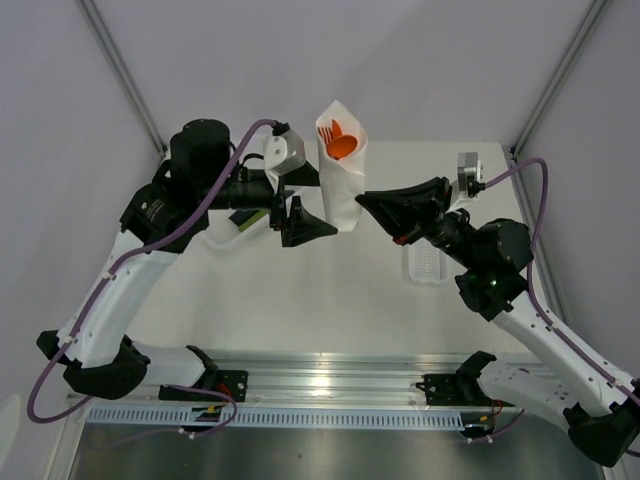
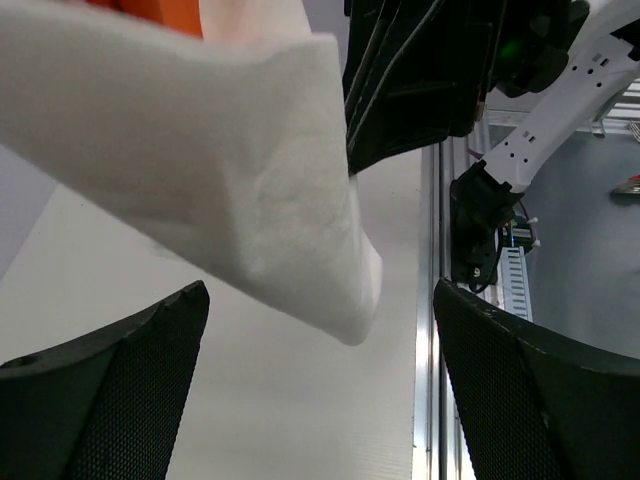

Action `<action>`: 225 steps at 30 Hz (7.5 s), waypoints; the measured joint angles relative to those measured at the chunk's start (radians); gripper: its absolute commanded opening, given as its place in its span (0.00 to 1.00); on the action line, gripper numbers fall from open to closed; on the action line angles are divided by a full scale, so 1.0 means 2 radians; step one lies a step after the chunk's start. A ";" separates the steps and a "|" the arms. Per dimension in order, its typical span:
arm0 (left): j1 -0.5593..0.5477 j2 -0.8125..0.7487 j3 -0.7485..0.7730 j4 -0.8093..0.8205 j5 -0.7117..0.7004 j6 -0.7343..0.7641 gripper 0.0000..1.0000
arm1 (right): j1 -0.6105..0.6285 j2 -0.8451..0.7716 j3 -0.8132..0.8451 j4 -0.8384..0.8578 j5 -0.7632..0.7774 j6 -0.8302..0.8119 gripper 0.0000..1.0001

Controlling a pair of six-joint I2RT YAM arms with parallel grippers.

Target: Place the utensils on the paper napkin and roll it up

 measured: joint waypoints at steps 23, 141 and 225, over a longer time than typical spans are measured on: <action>-0.022 0.038 0.047 0.034 0.019 -0.062 0.46 | 0.023 0.017 0.006 0.052 -0.010 -0.001 0.00; -0.029 -0.003 -0.020 -0.019 -0.177 -0.041 0.01 | 0.033 0.040 0.051 -0.158 0.034 -0.067 0.41; 0.370 0.092 -0.230 -0.026 -0.460 -0.069 1.00 | -0.023 0.923 0.778 -0.104 0.102 0.366 0.00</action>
